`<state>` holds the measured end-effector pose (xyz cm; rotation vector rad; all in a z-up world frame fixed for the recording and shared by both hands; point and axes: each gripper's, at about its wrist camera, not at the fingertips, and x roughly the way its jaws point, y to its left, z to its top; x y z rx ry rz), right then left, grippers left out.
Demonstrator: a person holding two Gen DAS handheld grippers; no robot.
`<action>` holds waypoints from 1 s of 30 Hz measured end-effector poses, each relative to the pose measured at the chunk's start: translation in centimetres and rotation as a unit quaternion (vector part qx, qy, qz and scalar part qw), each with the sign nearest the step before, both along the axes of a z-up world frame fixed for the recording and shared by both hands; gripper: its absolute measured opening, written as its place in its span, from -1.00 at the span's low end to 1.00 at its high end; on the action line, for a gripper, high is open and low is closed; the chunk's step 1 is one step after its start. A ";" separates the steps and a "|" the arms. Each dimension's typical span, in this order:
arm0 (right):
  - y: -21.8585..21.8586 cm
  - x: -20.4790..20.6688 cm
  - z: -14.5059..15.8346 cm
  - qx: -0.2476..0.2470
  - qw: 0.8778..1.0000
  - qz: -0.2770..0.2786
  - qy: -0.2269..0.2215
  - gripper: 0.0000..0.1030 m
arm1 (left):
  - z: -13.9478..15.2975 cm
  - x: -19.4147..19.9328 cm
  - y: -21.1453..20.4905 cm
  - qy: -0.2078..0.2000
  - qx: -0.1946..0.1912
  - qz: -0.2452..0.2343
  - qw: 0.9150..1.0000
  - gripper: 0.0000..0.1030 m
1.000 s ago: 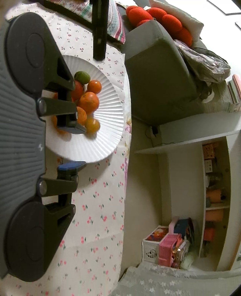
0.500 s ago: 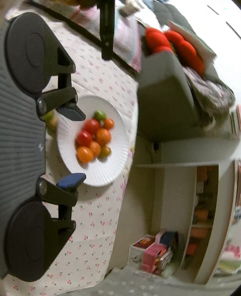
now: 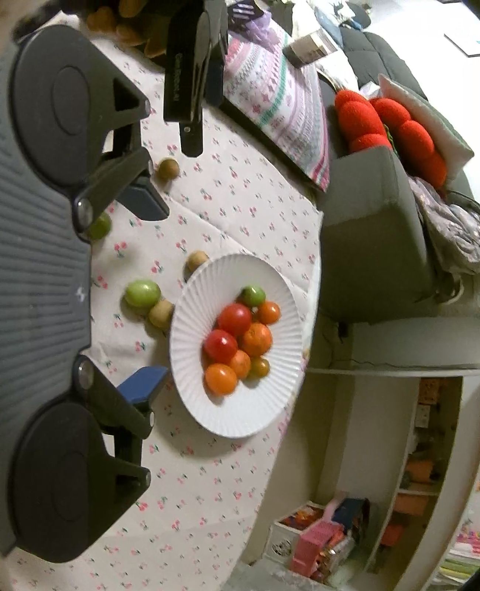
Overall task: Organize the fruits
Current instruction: 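Withdraw both open tools from the plate toward the green tomatoes, then grasp a dark green tomato with the left tool while the right tool grasps a light green tomato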
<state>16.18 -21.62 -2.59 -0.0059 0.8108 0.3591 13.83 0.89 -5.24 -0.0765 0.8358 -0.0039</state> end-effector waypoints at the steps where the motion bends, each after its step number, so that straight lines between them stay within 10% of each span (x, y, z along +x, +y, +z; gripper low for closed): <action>1: 0.2 0.0 -0.3 -0.002 1.000 0.007 0.006 0.63 | -0.2 -0.3 -0.1 0.004 0.003 0.002 1.000 0.44; 18: -1.4 0.9 -3.5 0.012 0.999 -0.022 0.034 0.28 | -3.4 -2.1 -7.7 0.005 0.020 -0.149 0.989 0.38; 30: 0.8 3.0 -5.9 0.012 0.999 0.000 0.041 -0.06 | -5.0 -1.2 -8.8 0.023 -0.002 -0.184 0.983 -0.69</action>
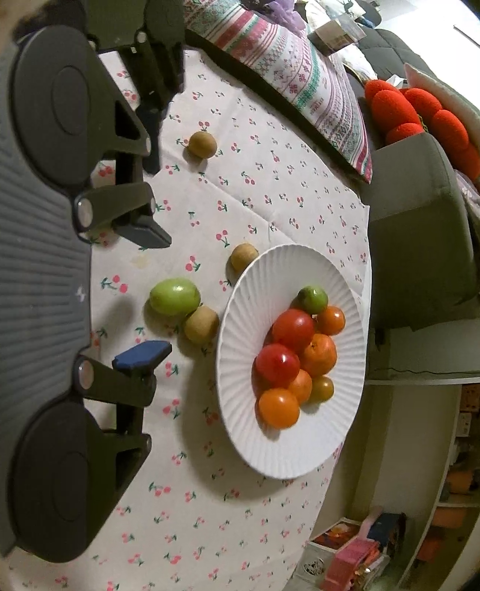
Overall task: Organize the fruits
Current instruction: 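Grasp a dark green tomato with the left tool while the right tool grasps a light green tomato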
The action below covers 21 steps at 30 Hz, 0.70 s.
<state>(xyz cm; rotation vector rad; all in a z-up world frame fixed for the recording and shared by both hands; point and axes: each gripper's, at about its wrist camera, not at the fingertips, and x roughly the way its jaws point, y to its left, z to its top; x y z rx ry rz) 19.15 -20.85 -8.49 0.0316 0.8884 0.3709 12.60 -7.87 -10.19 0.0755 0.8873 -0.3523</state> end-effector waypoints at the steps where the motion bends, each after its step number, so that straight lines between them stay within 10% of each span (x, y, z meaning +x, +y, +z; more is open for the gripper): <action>1: 0.1 0.2 -0.2 0.001 1.000 -0.001 0.002 -0.08 | -0.2 0.1 -0.2 0.003 0.003 -0.002 1.000 -0.83; 10: 1.1 1.0 -1.1 -0.016 1.000 0.001 -0.002 -0.56 | -0.5 0.4 -0.4 0.008 0.015 -0.002 1.000 -1.00; 21: 0.8 0.2 -0.1 -0.015 1.000 0.012 -0.012 -0.56 | 0.0 0.1 -0.1 -0.002 0.024 0.008 1.000 -1.00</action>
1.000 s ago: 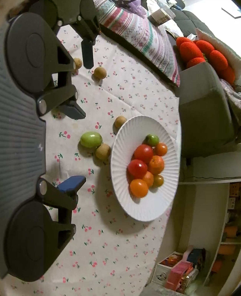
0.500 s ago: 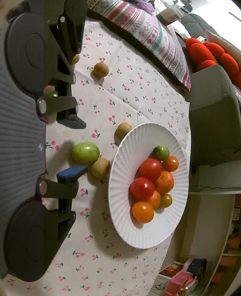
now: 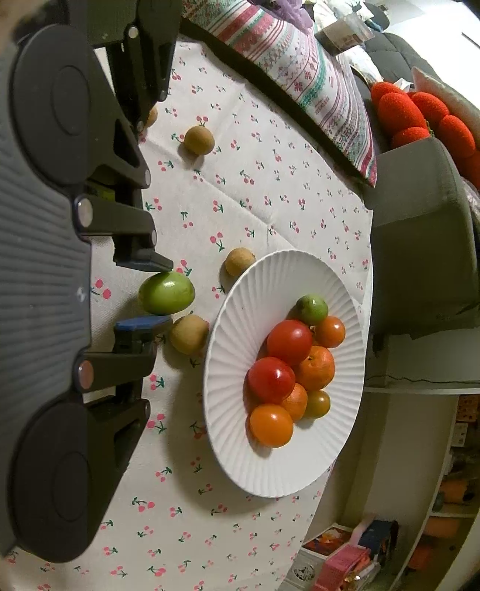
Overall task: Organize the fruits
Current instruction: 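Grasp a dark green tomato with the left tool while the right tool grasps a light green tomato, then carry both green tomatoes toward the white plate with both tools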
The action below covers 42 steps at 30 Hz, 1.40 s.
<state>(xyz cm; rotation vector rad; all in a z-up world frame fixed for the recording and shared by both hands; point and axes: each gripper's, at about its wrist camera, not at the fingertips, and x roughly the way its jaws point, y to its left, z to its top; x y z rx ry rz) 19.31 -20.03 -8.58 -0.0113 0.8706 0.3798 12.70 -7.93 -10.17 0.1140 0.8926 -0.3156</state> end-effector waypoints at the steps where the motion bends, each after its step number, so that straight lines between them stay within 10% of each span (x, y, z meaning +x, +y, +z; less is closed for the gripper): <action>1: 0.0 -0.1 0.1 0.000 1.000 0.002 0.000 -0.56 | 0.1 -0.1 0.0 -0.002 0.002 0.001 1.000 -1.00; 42: -1.3 -0.9 3.7 0.033 0.999 0.007 -0.039 -0.56 | 3.3 0.5 1.6 -0.050 -0.030 0.029 0.998 -1.00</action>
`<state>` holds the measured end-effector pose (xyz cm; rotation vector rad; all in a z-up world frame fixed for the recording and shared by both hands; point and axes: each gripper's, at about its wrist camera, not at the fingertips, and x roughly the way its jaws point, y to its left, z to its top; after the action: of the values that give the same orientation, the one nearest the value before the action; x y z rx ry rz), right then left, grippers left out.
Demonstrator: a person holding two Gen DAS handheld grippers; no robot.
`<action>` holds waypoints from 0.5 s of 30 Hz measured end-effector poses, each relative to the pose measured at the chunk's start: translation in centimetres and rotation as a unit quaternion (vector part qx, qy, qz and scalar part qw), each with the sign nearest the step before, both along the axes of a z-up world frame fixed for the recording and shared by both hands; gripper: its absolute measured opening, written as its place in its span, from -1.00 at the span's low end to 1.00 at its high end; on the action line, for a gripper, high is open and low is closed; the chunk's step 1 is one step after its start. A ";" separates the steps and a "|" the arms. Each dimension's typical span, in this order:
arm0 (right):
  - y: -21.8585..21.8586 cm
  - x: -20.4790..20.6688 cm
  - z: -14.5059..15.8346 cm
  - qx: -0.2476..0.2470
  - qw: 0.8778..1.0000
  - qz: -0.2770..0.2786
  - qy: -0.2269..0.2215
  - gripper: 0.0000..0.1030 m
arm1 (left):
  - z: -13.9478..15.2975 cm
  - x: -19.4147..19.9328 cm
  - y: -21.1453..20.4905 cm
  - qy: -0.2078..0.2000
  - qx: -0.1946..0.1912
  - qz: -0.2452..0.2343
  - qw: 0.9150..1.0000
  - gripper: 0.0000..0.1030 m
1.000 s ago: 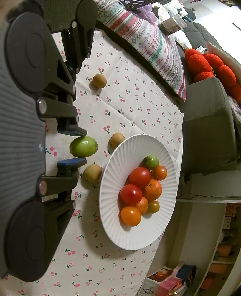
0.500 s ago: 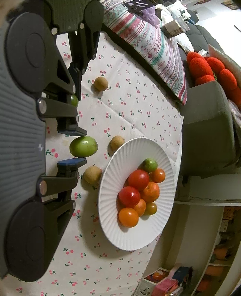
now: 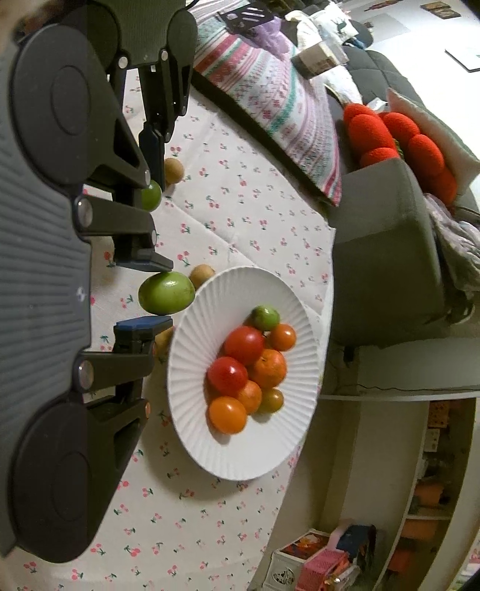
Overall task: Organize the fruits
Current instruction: 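Carry both green tomatoes toward the white plate with both tools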
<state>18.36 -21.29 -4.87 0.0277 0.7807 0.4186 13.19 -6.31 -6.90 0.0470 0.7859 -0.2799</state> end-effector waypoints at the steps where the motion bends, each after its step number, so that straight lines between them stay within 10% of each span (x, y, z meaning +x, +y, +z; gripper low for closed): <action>1: -0.1 0.0 0.1 0.002 1.000 -0.001 -0.002 -0.56 | 0.2 0.1 0.0 -0.003 -0.002 0.000 1.000 -1.00; 15: -2.7 1.1 0.7 0.001 0.999 -0.041 -0.019 -0.56 | 2.5 3.4 -1.5 -0.028 0.003 -0.006 1.000 -1.00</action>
<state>19.45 -24.03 -4.17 0.0543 0.7391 0.3415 16.58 -7.81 -4.36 0.0647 0.7301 -0.2859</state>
